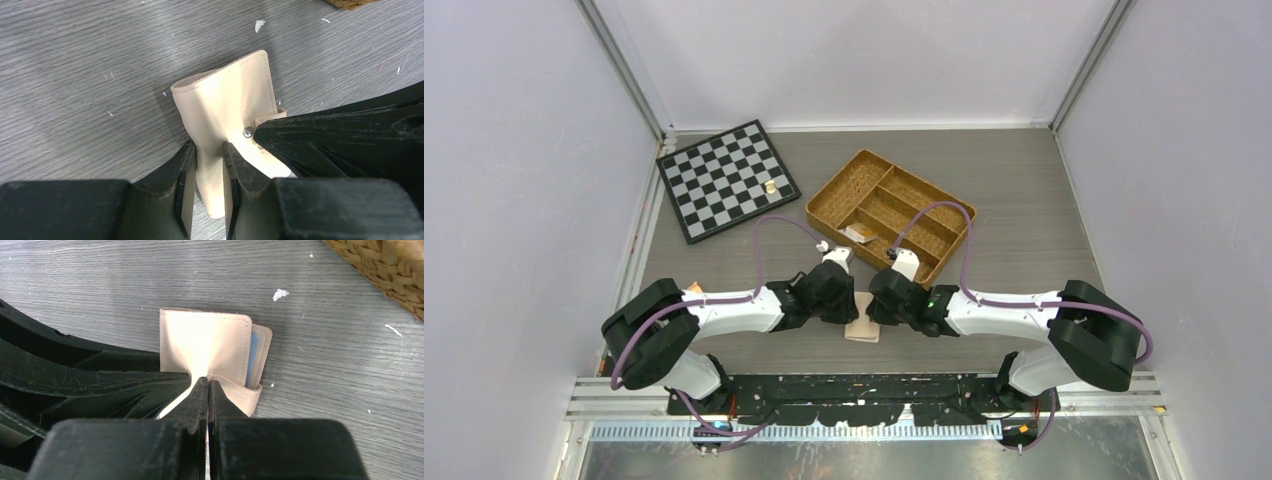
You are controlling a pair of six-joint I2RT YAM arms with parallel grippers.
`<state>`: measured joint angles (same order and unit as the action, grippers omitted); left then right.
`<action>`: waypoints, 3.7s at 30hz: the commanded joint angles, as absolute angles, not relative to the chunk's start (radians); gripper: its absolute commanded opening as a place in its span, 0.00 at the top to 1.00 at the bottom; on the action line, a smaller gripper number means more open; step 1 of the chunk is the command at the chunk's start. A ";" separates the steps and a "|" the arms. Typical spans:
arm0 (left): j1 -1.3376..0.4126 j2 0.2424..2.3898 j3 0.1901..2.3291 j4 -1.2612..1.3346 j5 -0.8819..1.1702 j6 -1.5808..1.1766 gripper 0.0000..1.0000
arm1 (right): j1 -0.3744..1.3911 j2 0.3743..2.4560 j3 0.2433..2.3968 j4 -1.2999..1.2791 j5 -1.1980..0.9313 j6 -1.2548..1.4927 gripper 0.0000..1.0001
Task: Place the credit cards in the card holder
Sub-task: Close the card holder at the center of the board.
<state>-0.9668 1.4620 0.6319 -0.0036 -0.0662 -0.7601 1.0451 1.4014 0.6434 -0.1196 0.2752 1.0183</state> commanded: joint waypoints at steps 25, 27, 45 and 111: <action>-0.983 1.498 0.592 -0.036 -0.050 -0.759 0.81 | 1.048 1.451 0.641 -0.084 0.226 1.044 0.99; -0.983 1.496 0.592 -0.037 -0.055 -0.760 0.81 | 1.054 1.425 0.617 -0.099 0.243 1.067 0.99; -0.983 1.502 0.587 -0.038 -0.071 -0.783 0.82 | 1.138 1.350 0.416 -0.064 0.446 1.304 0.99; -0.983 1.522 0.583 -0.005 -0.028 -0.788 0.83 | 1.071 1.569 0.951 -0.573 0.315 1.046 0.74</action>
